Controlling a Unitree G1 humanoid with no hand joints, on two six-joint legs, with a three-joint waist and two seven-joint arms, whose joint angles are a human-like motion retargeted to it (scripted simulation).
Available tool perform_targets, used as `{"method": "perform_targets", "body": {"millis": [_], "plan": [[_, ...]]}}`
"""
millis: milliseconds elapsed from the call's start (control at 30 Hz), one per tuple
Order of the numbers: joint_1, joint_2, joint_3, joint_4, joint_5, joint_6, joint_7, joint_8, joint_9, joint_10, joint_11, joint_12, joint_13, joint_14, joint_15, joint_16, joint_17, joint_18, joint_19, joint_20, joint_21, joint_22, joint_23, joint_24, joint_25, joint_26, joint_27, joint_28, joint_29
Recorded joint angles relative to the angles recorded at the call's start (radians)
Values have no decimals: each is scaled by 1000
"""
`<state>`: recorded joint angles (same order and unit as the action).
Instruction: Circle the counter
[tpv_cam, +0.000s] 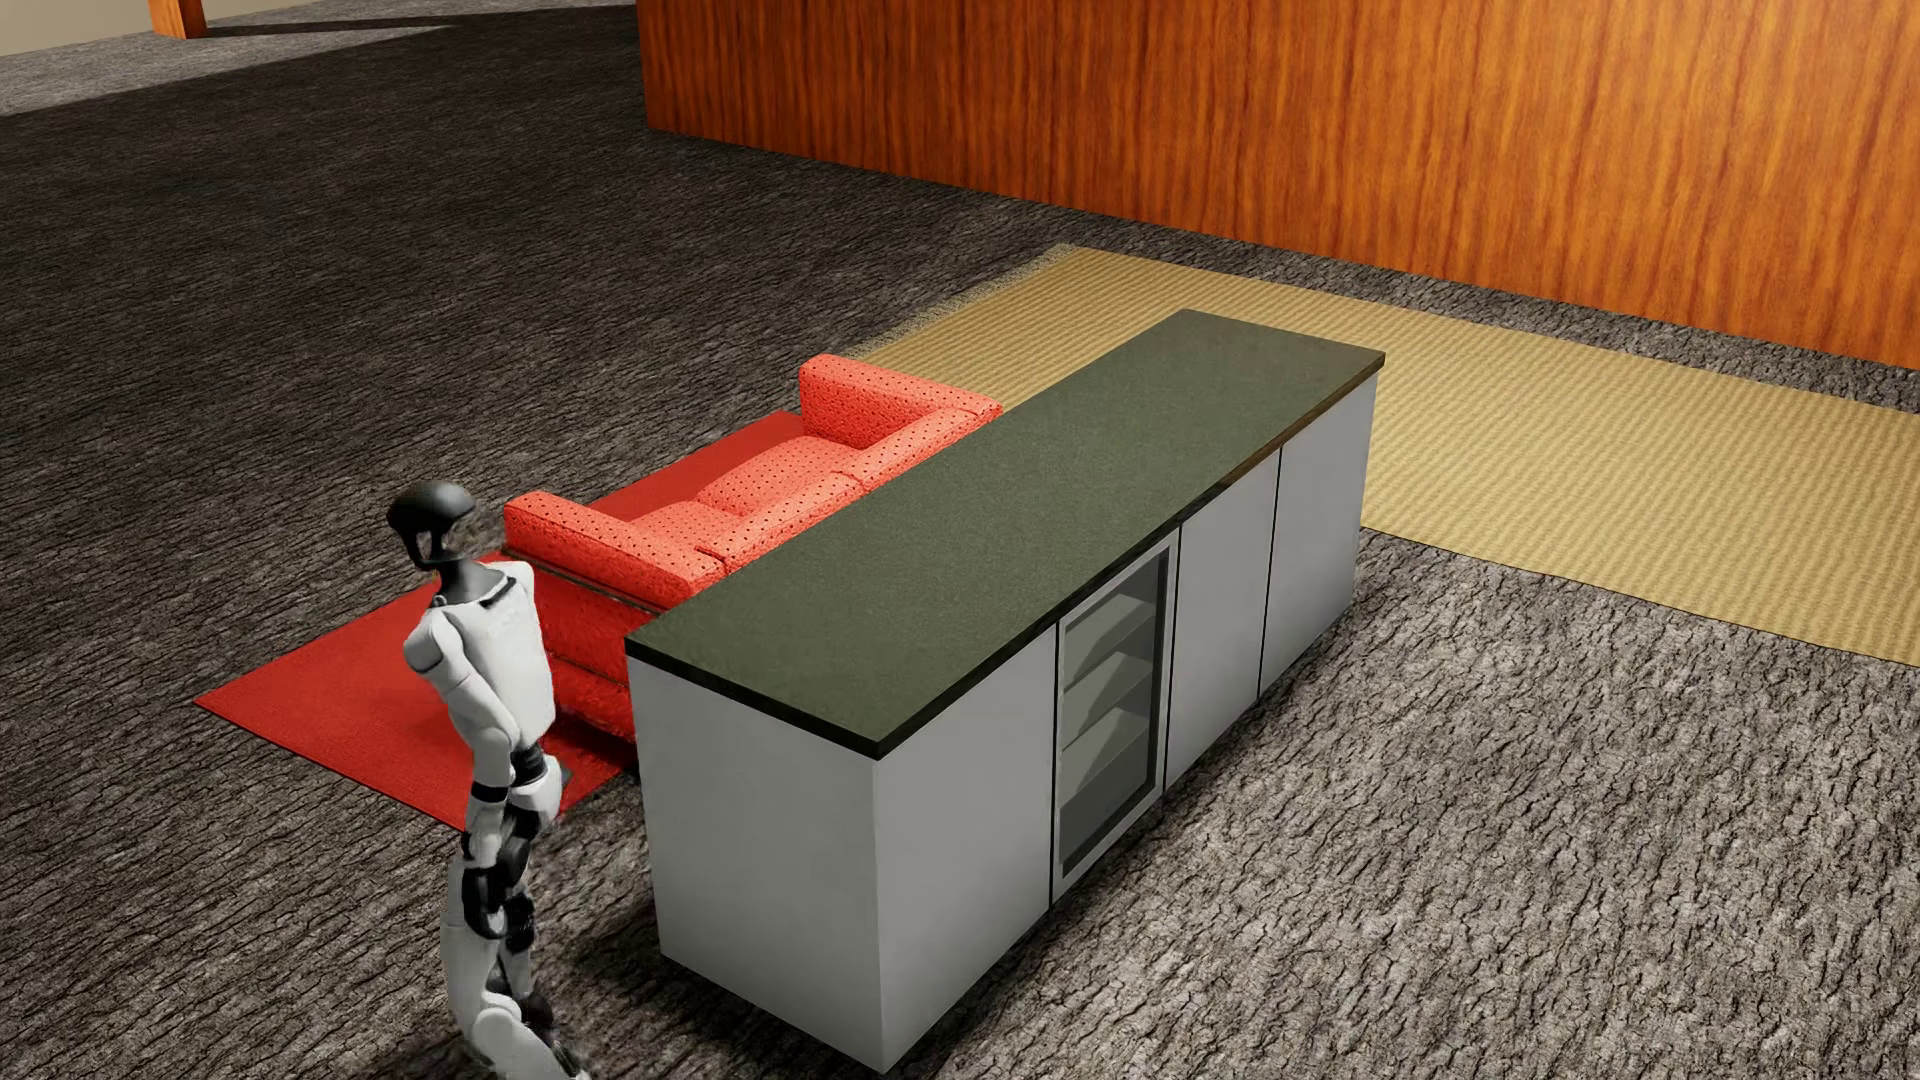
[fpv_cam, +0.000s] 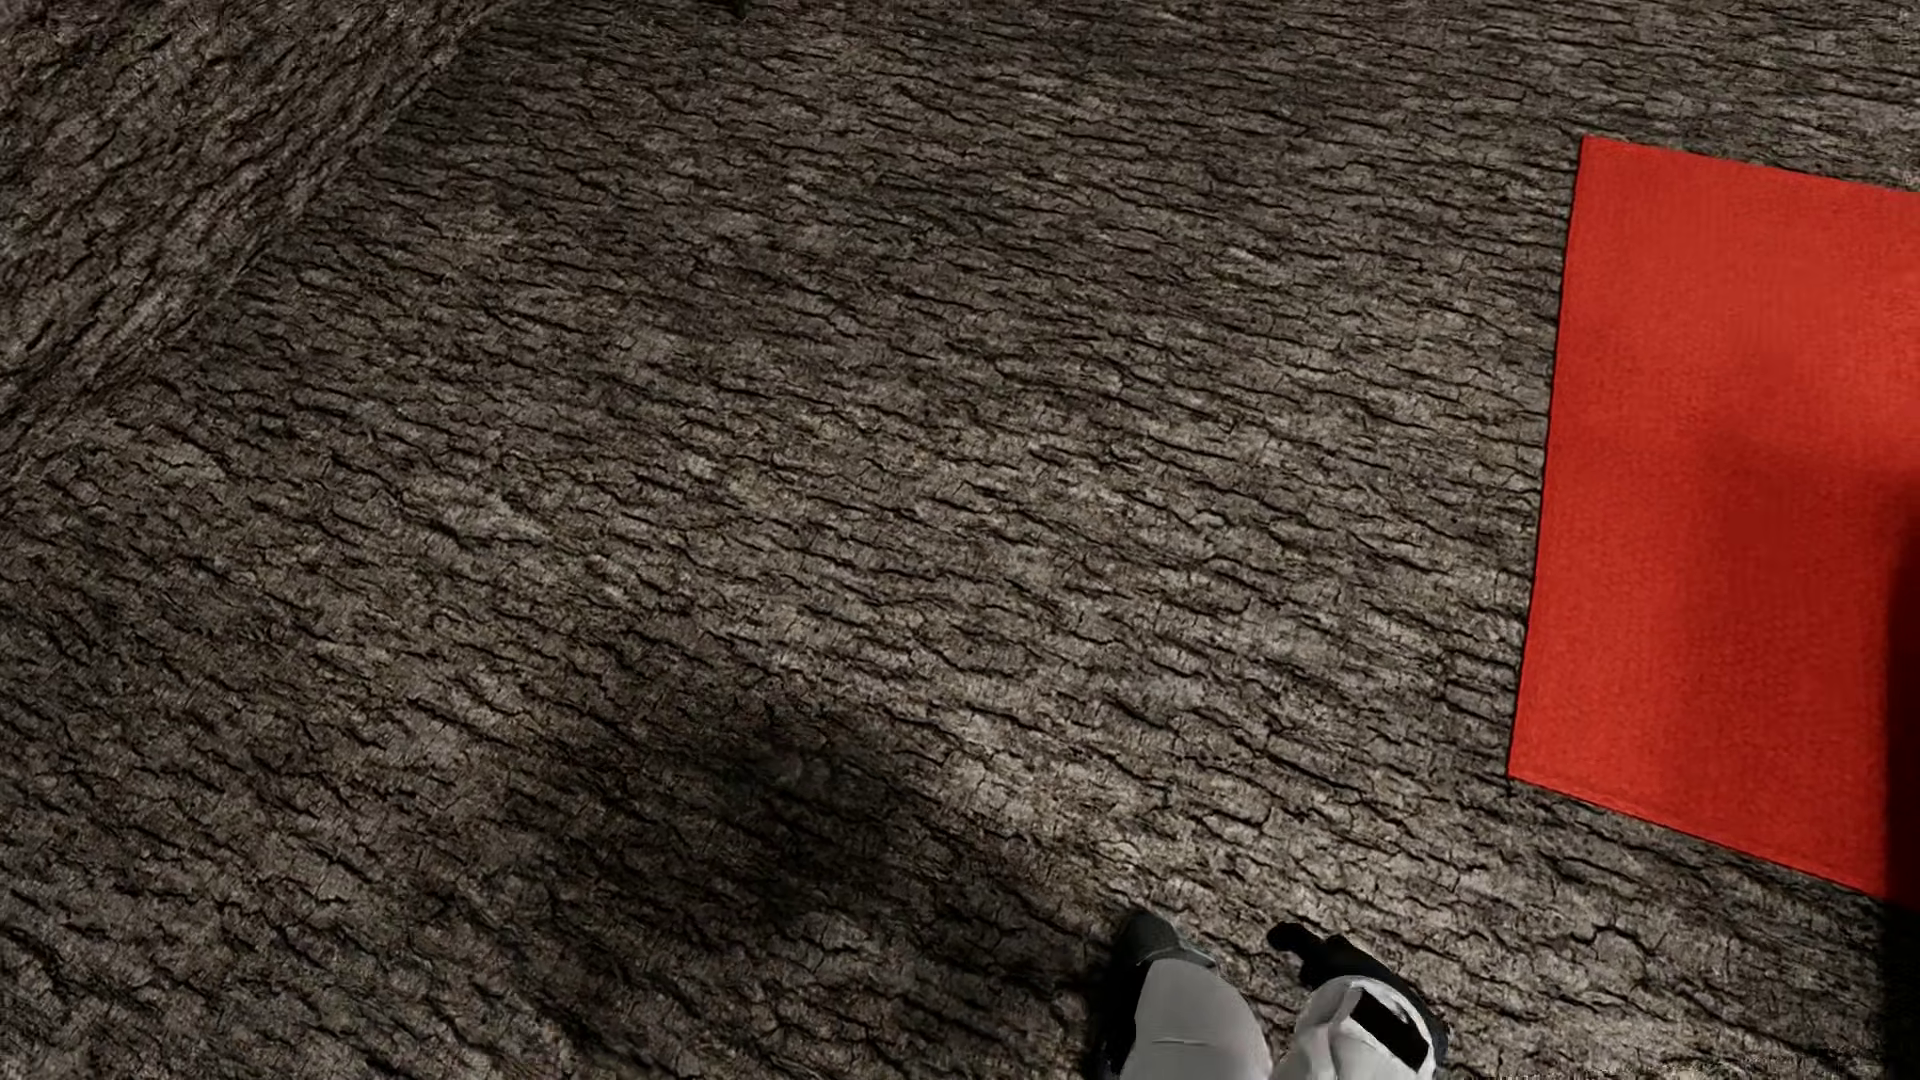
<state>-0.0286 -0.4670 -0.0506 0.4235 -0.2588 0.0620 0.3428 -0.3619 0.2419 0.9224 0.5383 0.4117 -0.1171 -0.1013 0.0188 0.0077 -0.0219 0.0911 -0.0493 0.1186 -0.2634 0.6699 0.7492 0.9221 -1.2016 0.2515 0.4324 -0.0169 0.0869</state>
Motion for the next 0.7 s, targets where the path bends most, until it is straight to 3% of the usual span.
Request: {"method": "perform_targets", "body": {"millis": [33,67,100,133,167,233,300,367,433,500,567,600,633,667,700], "plan": [[-65,25,17,-59,41,11,-11,34,0,50,-38,-2,-104,-24,-1,-27,-41,-29,-3,-6,102,-44,66,-11,-111,-24,3,28,77],[-97,47,29,-96,80,19,47,74,-5,24,-78,-6,-200,-42,1,-52,-83,-66,-5,-4,222,-92,95,-37,-234,-43,-79,42,130],[-102,69,37,-120,117,25,131,116,-13,-67,-116,-14,-284,-53,4,-62,-112,-93,-6,-10,311,-129,78,-46,-327,-42,-191,41,121],[-88,93,40,-142,149,30,224,154,-24,-208,-150,-26,-344,-63,3,-53,-111,-110,-6,-31,323,-154,24,-38,-330,-34,-283,32,80],[-74,115,41,-186,175,35,264,185,-33,-375,-167,-43,-376,-68,-6,-29,-98,-124,-4,-62,295,-167,-49,-24,-290,-28,-318,7,25],[-75,142,35,-285,207,39,198,232,-45,-599,-162,-97,-380,-70,-34,31,-58,-133,-2,-105,228,-177,-230,-22,-98,-6,-337,-61,-68],[-137,151,19,-337,223,39,75,249,-50,-599,-127,-146,-319,-58,-59,81,-68,-120,0,-119,215,-215,-412,-30,72,2,-357,-70,-166],[-220,162,8,-362,233,39,-16,255,-46,-518,-103,-207,-199,-30,-66,109,-101,-96,4,-113,186,-236,-562,-42,217,5,-362,-47,-202],[-287,189,8,-378,250,38,-78,266,-43,-498,-103,-212,-85,-10,-75,106,-113,-100,7,-104,157,-322,-568,-58,308,-4,-328,-41,-226],[-316,225,12,-390,276,34,-126,285,-45,-584,-115,-198,-2,6,-86,99,-126,-115,8,-111,131,-394,-431,-66,329,-16,-220,-42,-197],[-307,275,10,-376,306,27,-93,290,-51,-664,-122,-188,64,28,-91,91,-136,-136,7,-122,125,-413,-177,-78,290,-35,-60,-51,-120],[-292,292,10,-368,323,24,-95,293,-55,-665,-98,-182,90,71,-112,91,-148,-115,4,-133,157,-396,-14,-69,223,-31,24,-63,-43],[-274,299,8,-357,337,21,-96,299,-59,-640,-49,-182,127,87,-121,85,-166,-22,9,-146,225,-365,123,-54,109,-20,57,-74,77],[-267,283,6,-344,342,14,-89,306,-61,-580,51,-187,175,44,-121,71,-204,-11,14,-154,370,-324,217,-49,-73,-16,17,-79,231],[-258,244,6,-332,333,-1,-73,308,-59,-514,192,-199,231,-6,-105,52,-229,-15,45,-152,460,-265,233,-46,-215,-6,-58,-80,289]]}}
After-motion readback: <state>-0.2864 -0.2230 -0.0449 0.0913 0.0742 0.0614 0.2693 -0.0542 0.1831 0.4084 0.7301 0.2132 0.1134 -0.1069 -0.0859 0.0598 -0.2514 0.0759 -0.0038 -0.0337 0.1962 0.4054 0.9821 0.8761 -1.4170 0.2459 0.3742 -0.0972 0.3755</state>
